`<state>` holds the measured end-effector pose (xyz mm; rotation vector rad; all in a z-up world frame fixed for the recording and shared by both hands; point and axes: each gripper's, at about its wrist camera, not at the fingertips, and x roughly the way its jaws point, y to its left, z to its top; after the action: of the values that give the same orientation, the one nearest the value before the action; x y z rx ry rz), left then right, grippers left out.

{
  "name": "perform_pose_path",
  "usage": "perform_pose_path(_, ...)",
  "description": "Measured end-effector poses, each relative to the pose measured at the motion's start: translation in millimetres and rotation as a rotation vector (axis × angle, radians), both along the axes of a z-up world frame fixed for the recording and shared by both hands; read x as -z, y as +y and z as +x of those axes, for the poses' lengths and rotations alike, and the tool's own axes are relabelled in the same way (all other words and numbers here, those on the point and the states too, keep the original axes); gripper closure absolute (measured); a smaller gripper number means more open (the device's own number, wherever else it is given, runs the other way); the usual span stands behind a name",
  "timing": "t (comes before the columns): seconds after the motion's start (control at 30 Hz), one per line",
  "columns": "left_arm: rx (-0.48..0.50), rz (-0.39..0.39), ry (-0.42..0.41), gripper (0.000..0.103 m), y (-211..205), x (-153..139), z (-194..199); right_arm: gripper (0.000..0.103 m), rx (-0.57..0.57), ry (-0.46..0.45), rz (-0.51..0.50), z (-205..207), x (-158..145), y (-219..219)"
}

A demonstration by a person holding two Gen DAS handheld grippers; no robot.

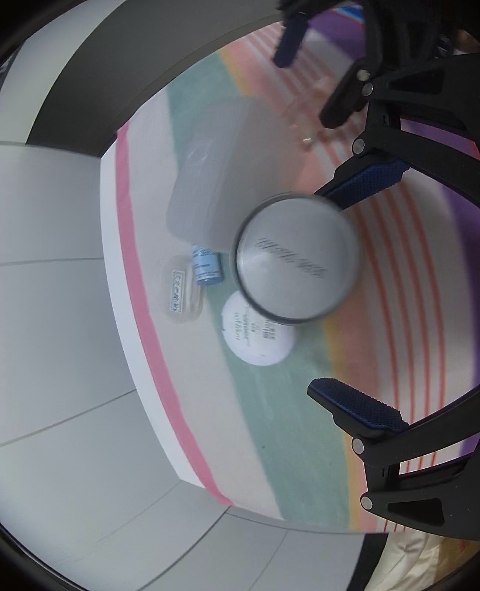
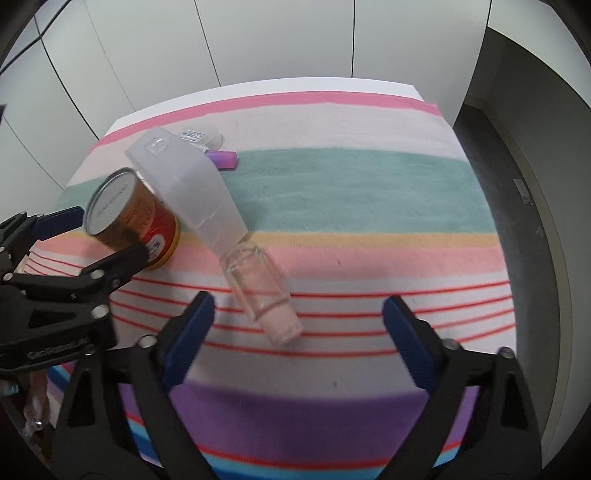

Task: Organize objects
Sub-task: 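Grasp the orange-labelled can with the left tool while the right tool grasps the clear bottle, then lift the can and clear bottle and carry both toward the cardboard box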

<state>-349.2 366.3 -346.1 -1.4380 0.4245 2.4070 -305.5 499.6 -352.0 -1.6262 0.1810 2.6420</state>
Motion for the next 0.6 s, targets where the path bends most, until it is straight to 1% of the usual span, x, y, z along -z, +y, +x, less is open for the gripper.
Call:
perform_pose_path(0.03, -0.004, 0.005, 0.000, 0.014, 2, 2, -3, 0.016, -0.001, 0.007, -0.007, -2, 2, 1)
perform_pose_path(0.07, -0.002, 0.005, 0.004, 0.024, 4, 3, -4, 0.022, -0.005, 0.016, -0.015, -4, 5, 2)
perform_pose_path(0.1, 0.020, 0.019, 0.010, 0.041, 8, 3, -3, 0.031, -0.014, 0.019, -0.025, -5, 7, 3)
perform_pose_path(0.13, 0.041, 0.024, 0.018, 0.047, 11, 3, -1, 0.040, -0.021, 0.034, -0.004, -5, 7, 1)
perform_pose_path(0.17, 0.054, 0.013, 0.035, 0.047, 13, 1, 2, 0.062, -0.043, 0.039, 0.019, -5, 7, -2)
perform_pose_path(0.2, 0.064, -0.001, 0.052, 0.048, 16, 0, 5, 0.074, -0.058, 0.040, 0.054, -5, 7, -5)
perform_pose_path(0.23, 0.071, -0.004, 0.057, 0.048, 16, -1, 8, 0.074, -0.066, 0.037, 0.075, -5, 6, -8)
perform_pose_path(0.33, 0.083, -0.005, 0.062, 0.048, 21, -5, 11, 0.075, -0.069, 0.033, 0.037, -4, 5, -6)
perform_pose_path(0.43, 0.070, -0.021, 0.067, 0.048, 19, -8, 13, 0.075, -0.057, 0.025, 0.043, -2, 2, -6)
perform_pose_path(0.6, 0.001, -0.040, 0.036, 0.048, 5, -11, 13, 0.075, -0.052, 0.013, 0.058, 1, -7, -8)
